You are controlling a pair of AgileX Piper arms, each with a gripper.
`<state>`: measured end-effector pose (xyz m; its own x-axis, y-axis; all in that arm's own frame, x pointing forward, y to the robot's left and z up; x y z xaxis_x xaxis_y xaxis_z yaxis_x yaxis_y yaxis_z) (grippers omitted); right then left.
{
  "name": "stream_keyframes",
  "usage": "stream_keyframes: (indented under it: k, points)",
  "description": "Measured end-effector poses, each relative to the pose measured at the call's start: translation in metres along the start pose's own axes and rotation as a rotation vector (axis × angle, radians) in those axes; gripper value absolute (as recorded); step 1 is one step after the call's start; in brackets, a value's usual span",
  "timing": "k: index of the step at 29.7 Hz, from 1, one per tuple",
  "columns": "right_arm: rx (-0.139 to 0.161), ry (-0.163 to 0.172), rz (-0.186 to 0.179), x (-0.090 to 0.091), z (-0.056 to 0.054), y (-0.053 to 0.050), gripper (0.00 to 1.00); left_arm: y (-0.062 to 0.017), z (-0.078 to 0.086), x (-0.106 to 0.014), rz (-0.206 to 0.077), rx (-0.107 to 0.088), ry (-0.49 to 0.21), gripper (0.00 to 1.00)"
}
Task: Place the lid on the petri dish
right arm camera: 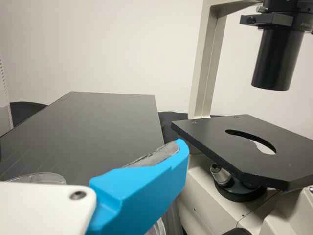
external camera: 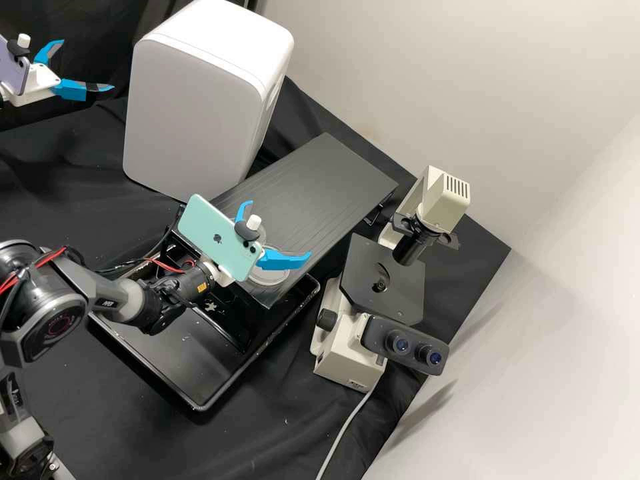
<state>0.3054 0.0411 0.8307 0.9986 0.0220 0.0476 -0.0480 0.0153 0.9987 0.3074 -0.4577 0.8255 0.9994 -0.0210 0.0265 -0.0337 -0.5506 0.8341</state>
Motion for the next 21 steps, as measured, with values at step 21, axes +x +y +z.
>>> stream_keyframes:
  k: [21]
  points:
    - [0.0, 0.0, 0.0, 0.0, 0.0, 0.0, 1.0, -0.0078, 0.029, -0.001, -0.025, 0.012, -0.096, 1.0]
